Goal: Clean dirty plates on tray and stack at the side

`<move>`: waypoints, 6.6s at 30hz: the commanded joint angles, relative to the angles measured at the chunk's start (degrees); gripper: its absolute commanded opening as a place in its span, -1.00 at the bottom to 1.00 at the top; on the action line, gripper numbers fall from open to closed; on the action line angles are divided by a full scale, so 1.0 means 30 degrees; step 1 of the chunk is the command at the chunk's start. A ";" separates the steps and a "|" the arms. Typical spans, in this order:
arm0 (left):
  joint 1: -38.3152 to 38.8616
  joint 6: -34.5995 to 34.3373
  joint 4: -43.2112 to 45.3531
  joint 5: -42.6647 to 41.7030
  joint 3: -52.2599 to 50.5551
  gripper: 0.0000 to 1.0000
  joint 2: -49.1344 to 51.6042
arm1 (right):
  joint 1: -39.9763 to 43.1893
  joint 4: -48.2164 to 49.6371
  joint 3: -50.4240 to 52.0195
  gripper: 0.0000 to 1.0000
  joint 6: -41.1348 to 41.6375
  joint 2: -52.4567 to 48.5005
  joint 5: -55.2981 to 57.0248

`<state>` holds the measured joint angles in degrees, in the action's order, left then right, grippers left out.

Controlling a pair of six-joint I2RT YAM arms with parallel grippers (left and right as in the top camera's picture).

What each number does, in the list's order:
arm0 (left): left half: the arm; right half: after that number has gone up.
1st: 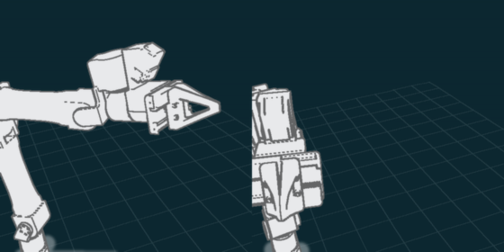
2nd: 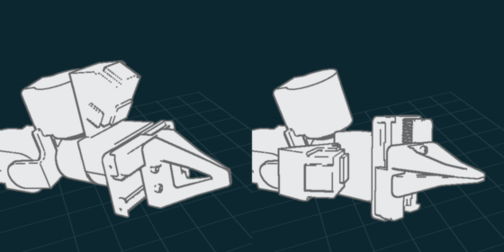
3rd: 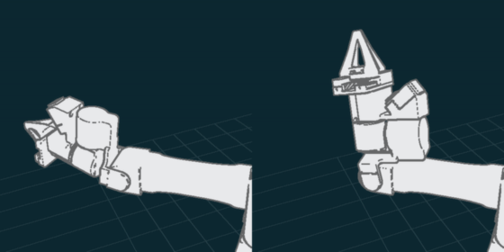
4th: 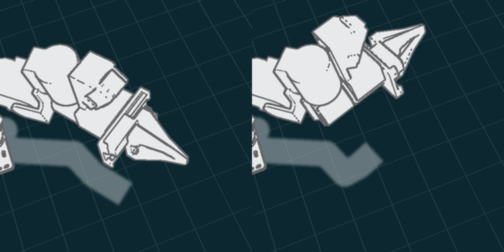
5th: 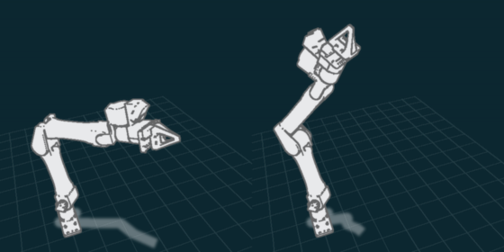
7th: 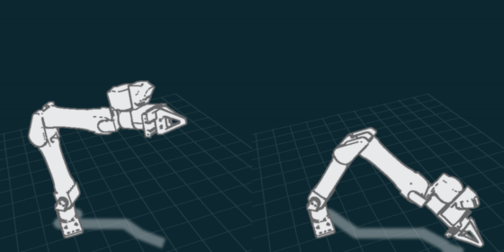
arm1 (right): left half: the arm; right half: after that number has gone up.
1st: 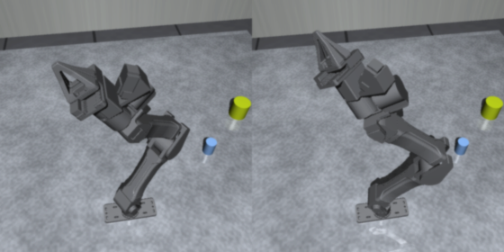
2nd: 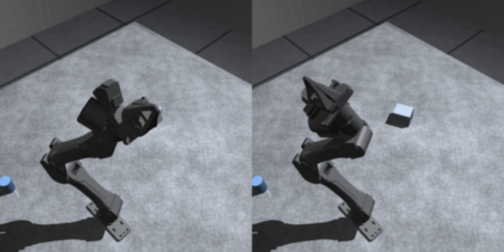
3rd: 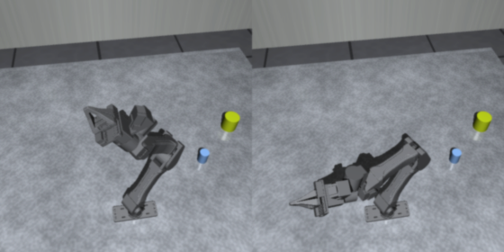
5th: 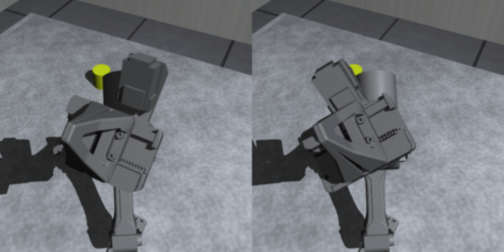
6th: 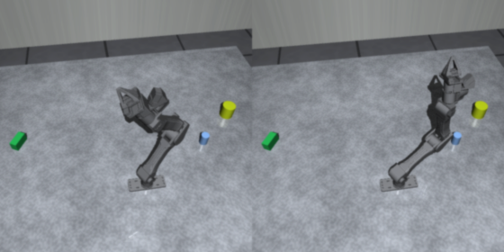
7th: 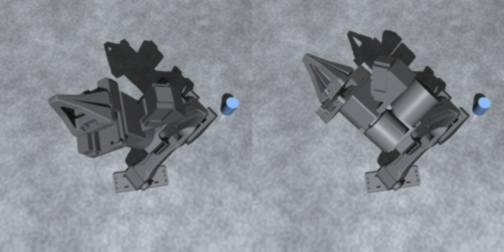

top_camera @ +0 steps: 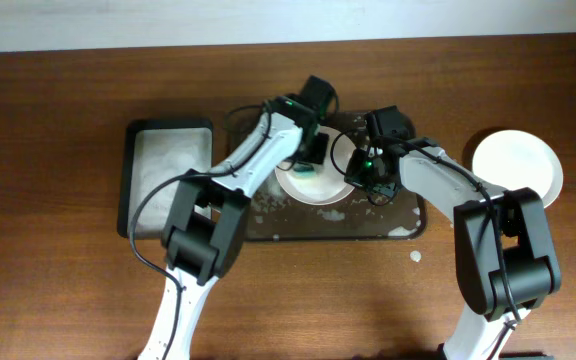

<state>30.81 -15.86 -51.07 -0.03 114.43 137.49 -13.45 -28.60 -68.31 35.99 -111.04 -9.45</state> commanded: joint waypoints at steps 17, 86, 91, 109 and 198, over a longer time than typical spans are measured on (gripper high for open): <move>-0.0175 0.6149 -0.1457 -0.4291 0.0044 -0.99 0.0772 | -0.0138 -0.0168 0.0452 -0.92 -0.0197 -0.0022 0.0379; 0.0168 -0.3483 -0.1814 0.7264 0.0641 -0.99 0.0780 | -0.0284 -0.0080 0.0452 -0.92 -0.0539 -0.0022 0.0313; 0.0175 -0.0852 -0.3934 0.3381 0.0641 -0.99 0.0780 | -0.0284 -0.0080 0.0452 -0.92 -0.0539 -0.0022 0.0313; 0.0138 -0.0969 0.0714 0.3140 0.0641 -0.99 0.0780 | -0.0284 -0.0029 0.0452 -0.92 -0.0546 -0.0022 0.0226; -0.0831 -0.3257 -0.1712 0.4517 0.0619 -0.99 0.0780 | -0.0284 0.0015 0.0452 -0.92 -0.0554 -0.0022 0.0226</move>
<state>30.17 -15.09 -55.07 1.76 116.79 138.54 -14.46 -28.18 -67.83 34.48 -110.93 -10.37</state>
